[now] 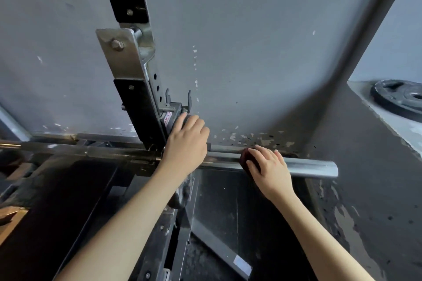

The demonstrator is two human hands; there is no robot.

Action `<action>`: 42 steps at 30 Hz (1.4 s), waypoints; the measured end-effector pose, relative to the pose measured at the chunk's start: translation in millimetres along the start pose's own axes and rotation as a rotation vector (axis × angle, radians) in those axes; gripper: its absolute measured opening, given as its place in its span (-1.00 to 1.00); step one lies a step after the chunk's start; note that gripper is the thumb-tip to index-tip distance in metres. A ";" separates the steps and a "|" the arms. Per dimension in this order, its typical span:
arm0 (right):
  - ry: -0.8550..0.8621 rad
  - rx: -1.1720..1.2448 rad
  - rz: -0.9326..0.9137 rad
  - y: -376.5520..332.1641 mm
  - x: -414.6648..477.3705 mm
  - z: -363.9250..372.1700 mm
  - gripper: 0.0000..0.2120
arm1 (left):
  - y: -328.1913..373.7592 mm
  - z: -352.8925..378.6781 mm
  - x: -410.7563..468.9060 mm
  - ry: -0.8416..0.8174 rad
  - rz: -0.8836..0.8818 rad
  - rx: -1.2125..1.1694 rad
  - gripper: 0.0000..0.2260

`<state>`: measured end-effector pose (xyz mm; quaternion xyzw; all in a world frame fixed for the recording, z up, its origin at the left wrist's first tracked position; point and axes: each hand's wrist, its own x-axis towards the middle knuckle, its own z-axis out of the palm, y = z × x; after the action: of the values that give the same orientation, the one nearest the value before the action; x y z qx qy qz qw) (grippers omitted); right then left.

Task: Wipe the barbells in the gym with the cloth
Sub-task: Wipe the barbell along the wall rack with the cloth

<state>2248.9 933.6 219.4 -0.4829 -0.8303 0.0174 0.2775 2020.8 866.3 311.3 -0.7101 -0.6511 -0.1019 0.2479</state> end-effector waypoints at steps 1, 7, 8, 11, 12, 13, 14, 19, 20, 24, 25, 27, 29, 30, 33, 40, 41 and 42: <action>0.072 0.002 0.087 -9.4 0.4 4.3 -0.66 | -10.0 -2.7 -1.9 0.015 -0.037 0.002 -0.75; -0.027 -0.040 -0.158 -69.0 -5.8 35.3 -0.58 | -35.1 6.2 -24.6 -0.071 -0.344 -0.364 -0.46; -0.057 -0.044 -0.239 -57.3 -2.6 30.8 -0.56 | -34.5 7.7 -24.5 -0.063 -0.346 -0.369 -0.41; -0.089 -0.016 -0.111 -30.0 7.8 17.4 -0.56 | -33.6 10.0 -24.9 -0.030 -0.362 -0.395 -0.40; -0.059 0.004 0.014 -31.0 10.9 16.1 -0.57 | -33.3 10.9 -24.9 -0.015 -0.368 -0.404 -0.41; -0.017 0.016 0.122 -40.9 13.6 18.3 -0.59 | -33.2 11.8 -24.9 -0.005 -0.375 -0.414 -0.43; 0.012 0.027 0.184 -56.8 17.0 24.2 -0.62 | -33.2 12.8 -24.6 0.003 -0.381 -0.424 -0.44; -0.162 0.054 -0.174 -110.3 20.3 43.3 -0.54 | -31.8 11.6 -25.0 0.036 -0.399 -0.461 -0.48; -0.205 0.063 -0.224 -104.7 24.0 38.5 -0.51 | -31.8 11.5 -25.5 0.035 -0.401 -0.461 -0.48; -0.353 0.071 0.074 -90.6 51.4 23.5 -0.65 | -30.9 9.9 -25.3 0.013 -0.411 -0.449 -0.46; -0.368 0.086 0.168 -98.9 61.1 26.2 -0.69 | -31.3 9.8 -24.5 0.011 -0.417 -0.445 -0.46; -0.359 0.061 0.144 -124.0 65.2 36.7 -0.67 | -31.1 9.6 -23.9 0.019 -0.419 -0.437 -0.47; -0.271 0.100 -0.023 -137.1 47.9 45.1 -0.63 | -30.5 10.3 -24.9 0.032 -0.415 -0.431 -0.49; -0.242 0.110 -0.102 -132.1 37.6 43.9 -0.61 | -30.2 10.8 -25.5 0.042 -0.413 -0.427 -0.50; -0.213 0.063 -0.207 -91.2 26.1 29.0 -0.54 | -29.8 10.6 -26.2 0.052 -0.415 -0.415 -0.50; -0.125 0.038 0.040 -116.5 28.3 37.3 -0.57 | -26.2 6.9 -26.0 0.031 -0.415 -0.335 -0.50; -0.108 0.025 -0.067 -115.0 15.6 40.3 -0.61 | -26.0 6.8 -25.7 0.024 -0.412 -0.323 -0.51; -0.099 0.020 -0.149 -105.2 6.7 39.0 -0.63 | -25.9 6.7 -25.5 0.017 -0.409 -0.311 -0.51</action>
<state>2144.4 892.2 220.6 -0.4154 -0.8766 0.0287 0.2413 1991.0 848.0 299.3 -0.5923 -0.7556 -0.2551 0.1154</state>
